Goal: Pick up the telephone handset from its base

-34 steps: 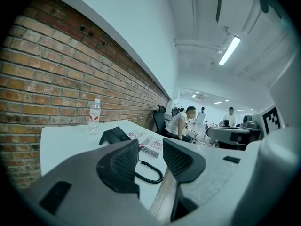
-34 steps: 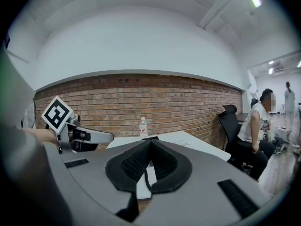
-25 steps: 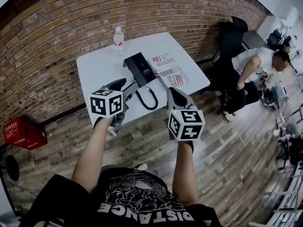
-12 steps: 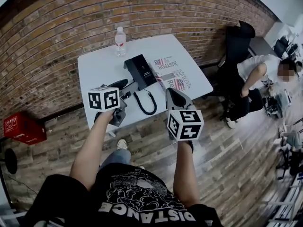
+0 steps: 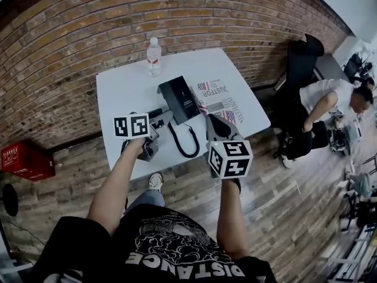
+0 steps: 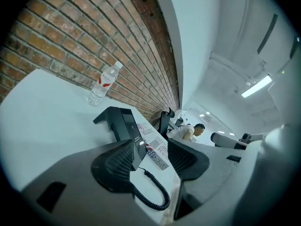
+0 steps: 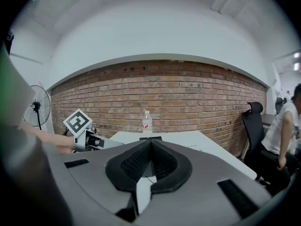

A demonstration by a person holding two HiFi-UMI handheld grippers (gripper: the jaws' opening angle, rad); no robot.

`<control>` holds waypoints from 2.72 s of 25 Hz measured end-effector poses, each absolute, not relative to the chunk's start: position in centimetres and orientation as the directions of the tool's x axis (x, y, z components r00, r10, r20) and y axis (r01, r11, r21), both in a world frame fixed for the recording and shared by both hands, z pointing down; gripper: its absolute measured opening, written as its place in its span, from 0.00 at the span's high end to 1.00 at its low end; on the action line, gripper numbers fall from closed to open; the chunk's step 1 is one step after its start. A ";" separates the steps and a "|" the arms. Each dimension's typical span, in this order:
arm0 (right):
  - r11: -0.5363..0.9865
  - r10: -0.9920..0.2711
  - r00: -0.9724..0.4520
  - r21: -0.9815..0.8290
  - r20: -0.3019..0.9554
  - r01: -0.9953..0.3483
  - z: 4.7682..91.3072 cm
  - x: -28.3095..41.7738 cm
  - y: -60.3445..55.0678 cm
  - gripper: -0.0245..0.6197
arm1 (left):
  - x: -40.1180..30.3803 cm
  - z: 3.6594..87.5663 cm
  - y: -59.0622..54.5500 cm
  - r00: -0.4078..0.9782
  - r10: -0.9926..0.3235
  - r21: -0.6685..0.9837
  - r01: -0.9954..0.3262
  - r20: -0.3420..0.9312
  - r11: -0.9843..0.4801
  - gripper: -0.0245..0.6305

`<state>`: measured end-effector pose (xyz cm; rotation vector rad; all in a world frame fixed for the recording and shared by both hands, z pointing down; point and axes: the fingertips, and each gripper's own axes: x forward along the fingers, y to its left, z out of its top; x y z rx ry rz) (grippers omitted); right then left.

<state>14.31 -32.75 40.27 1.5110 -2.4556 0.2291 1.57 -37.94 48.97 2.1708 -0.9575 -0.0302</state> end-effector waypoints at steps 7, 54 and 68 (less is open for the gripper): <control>0.442 -0.848 -0.421 -0.007 0.324 -0.897 41.9 13.5 -36.9 0.96 | 1.2 52.1 -42.0 0.746 -0.612 0.717 -0.576 0.264 -0.392 0.64; 0.302 -0.901 -0.288 -0.007 0.326 -0.953 41.9 19.9 -35.6 0.96 | 6.3 46.7 -42.0 0.794 -0.598 0.778 -0.445 0.112 -0.444 0.85; 0.234 -0.938 -0.225 0.005 0.262 -0.972 39.0 24.1 -28.1 0.96 | 10.5 42.3 -34.3 0.826 -0.558 0.695 -0.445 0.075 -0.565 0.85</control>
